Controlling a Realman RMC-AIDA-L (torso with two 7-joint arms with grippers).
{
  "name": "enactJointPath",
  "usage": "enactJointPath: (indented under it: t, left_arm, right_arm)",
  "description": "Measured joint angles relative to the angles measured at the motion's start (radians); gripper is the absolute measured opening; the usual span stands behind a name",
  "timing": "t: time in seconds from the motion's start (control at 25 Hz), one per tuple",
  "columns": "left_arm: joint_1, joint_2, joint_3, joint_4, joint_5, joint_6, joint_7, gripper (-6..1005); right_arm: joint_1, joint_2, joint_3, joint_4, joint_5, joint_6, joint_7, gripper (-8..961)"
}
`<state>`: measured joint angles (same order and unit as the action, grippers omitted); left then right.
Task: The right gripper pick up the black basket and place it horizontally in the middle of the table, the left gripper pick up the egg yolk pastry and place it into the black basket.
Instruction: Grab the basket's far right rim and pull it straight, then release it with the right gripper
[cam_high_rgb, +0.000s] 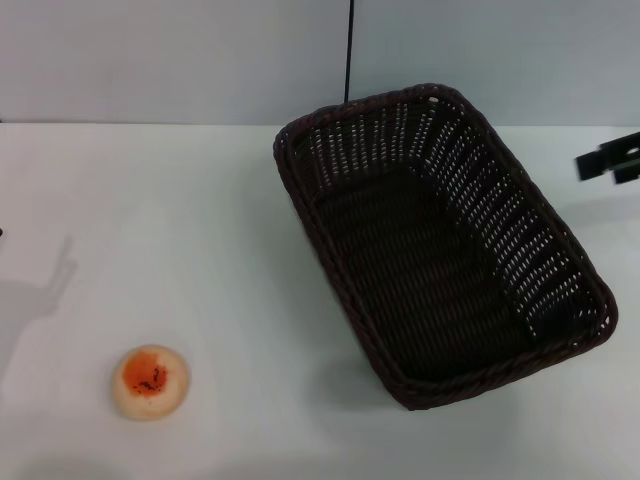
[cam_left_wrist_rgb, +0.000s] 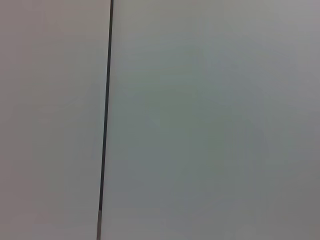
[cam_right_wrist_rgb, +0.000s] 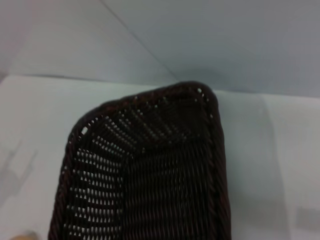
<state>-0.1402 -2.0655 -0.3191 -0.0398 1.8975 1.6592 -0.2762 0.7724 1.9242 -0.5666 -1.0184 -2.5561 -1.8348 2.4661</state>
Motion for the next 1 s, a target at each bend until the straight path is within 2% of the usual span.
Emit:
enactJointPath:
  t: [0.04,0.08,0.24,0.48,0.6,0.64,0.68,0.84,1.0]
  left_arm:
    - [0.002,0.000,0.000,0.000,0.000,0.000,-0.002,813]
    - [0.002,0.000,0.000,0.000,0.000,0.000,-0.002,813]
    - [0.004,0.000,0.000,0.000,0.000,0.002,-0.003,813]
    - [0.010,0.001,0.000,0.000,0.000,0.006,-0.007,813]
    - [0.011,0.001,0.000,-0.002,0.000,0.006,-0.005,813]
    - [0.011,0.001,0.000,-0.003,0.000,0.006,-0.001,813]
    - [0.011,0.001,0.000,-0.003,0.000,0.006,-0.001,813]
    - [0.009,0.001,-0.001,0.000,0.000,0.006,-0.001,813]
    - [0.006,0.001,-0.004,0.001,-0.002,0.005,0.000,813]
  right_arm:
    - [0.013,0.000,-0.047,0.046,-0.001,0.043,0.014,679]
    - [0.013,0.000,-0.047,0.046,-0.001,0.043,0.014,678]
    - [0.030,0.004,-0.164,0.110,-0.013,0.144,0.051,672]
    - [0.044,0.022,-0.189,0.166,-0.013,0.221,0.054,663]
    - [0.054,0.038,-0.194,0.198,-0.013,0.261,0.042,658]
    - [0.056,0.051,-0.208,0.209,-0.013,0.285,0.037,657]
    - [0.056,0.051,-0.208,0.209,-0.013,0.285,0.037,655]
    - [0.062,0.075,-0.238,0.228,-0.015,0.347,0.041,649]
    - [0.070,0.078,-0.239,0.255,-0.015,0.372,0.047,644]
